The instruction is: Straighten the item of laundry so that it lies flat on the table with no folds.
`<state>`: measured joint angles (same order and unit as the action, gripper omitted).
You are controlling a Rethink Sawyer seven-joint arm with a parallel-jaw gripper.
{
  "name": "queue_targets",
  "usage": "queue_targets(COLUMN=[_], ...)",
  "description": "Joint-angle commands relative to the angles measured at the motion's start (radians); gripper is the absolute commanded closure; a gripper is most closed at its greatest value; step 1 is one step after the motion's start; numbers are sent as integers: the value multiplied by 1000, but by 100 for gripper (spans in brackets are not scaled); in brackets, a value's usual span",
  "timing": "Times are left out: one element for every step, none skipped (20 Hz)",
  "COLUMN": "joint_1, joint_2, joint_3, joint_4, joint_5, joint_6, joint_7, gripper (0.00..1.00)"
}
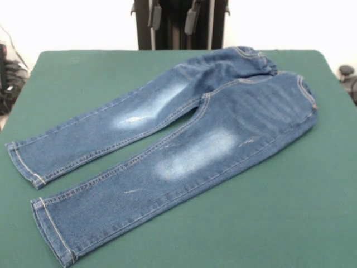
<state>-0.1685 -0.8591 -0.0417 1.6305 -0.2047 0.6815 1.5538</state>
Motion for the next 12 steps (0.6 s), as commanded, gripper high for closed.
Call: queue_targets(joint_1=[5,2,-1,-4,-4,-3,-1,-4,-7,-8,-10,-14], joint_2=[65,61,55,48,46,43,43,39,35,32,29,25], joint_3=[143,145,150,156,156,158,157,162,163,163,164,167], joint_4=[-96,-94,-90,-85,-84,-84,-88,-86,-81,-79,-75,-71], joint_5=[-49,-48,-45,-41,-40,-38,-37,-35,-34,-37,-36,-36], joint_6=[94,97,105,110,115,122,129,129,129,131,130,130], joint_7=[-101,-98,-100,-103,-100,-99,-96,-102,-103,-105,-103,-108], gripper=[0,0,0,0,0,0,0,0,0,0,0,0])
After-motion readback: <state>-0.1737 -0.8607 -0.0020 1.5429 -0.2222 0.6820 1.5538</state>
